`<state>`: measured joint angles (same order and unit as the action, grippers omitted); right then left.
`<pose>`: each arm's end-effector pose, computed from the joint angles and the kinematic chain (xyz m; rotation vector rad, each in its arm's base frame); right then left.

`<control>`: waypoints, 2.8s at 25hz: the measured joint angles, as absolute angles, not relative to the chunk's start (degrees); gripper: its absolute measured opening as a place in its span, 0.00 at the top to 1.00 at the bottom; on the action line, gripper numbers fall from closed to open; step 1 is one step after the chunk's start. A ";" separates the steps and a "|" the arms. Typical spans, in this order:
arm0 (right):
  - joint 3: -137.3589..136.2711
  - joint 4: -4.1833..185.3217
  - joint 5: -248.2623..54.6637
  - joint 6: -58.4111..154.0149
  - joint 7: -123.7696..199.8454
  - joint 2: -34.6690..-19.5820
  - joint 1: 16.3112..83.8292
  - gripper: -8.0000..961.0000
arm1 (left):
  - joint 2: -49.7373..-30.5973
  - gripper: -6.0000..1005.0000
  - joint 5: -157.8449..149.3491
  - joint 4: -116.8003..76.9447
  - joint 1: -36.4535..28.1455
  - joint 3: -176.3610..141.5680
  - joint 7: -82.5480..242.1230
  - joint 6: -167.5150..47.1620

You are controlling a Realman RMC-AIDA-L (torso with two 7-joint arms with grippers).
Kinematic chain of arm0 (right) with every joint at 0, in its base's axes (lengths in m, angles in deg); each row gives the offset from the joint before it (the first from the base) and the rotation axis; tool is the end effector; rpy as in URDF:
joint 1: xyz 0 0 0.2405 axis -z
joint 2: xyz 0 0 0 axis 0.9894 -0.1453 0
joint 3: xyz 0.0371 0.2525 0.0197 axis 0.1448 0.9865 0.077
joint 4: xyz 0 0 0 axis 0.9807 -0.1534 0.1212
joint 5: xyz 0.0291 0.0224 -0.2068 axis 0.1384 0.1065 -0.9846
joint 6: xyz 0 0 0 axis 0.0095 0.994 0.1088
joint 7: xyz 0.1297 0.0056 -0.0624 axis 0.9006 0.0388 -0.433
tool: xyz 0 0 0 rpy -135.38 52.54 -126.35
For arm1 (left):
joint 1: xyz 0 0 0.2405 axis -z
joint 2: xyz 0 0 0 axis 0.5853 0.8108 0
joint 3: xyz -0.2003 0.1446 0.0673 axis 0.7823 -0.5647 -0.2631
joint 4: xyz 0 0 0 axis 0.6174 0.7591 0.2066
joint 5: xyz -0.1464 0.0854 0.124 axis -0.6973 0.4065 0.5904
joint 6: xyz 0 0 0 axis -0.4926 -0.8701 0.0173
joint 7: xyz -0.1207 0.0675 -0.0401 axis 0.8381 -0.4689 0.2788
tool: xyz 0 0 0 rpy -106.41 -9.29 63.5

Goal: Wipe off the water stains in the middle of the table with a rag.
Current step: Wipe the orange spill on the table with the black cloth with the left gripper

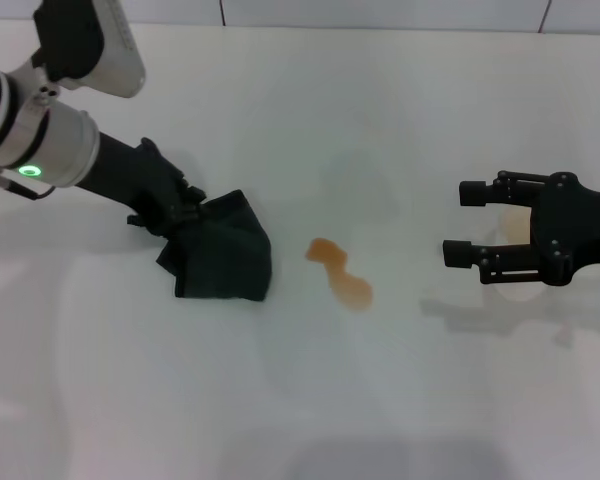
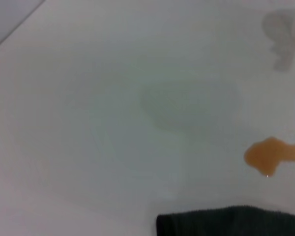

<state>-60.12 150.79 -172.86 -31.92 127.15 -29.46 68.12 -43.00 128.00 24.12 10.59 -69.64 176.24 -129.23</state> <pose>0.2318 0.2952 0.0390 -2.7535 0.4974 0.7682 -0.2137 0.4040 -0.0118 -2.8636 -0.3072 0.3070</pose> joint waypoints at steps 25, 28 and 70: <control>-60.08 150.88 -172.31 -32.02 127.34 -29.46 67.86 0.14 | -42.87 0.82 129.49 29.18 8.95 -69.77 174.38 -129.87; -60.07 150.90 -172.27 -32.00 127.33 -29.46 67.85 0.14 | -42.90 0.81 129.49 29.20 8.88 -69.95 174.34 -129.87; -60.42 151.42 -170.76 -32.14 127.46 -29.46 67.76 0.20 | -44.29 0.80 131.11 26.38 9.66 -71.62 167.97 -128.60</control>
<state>-60.42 151.42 -170.76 -32.14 127.46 -29.46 67.76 -44.29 131.11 26.38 9.66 -71.62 167.97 -128.60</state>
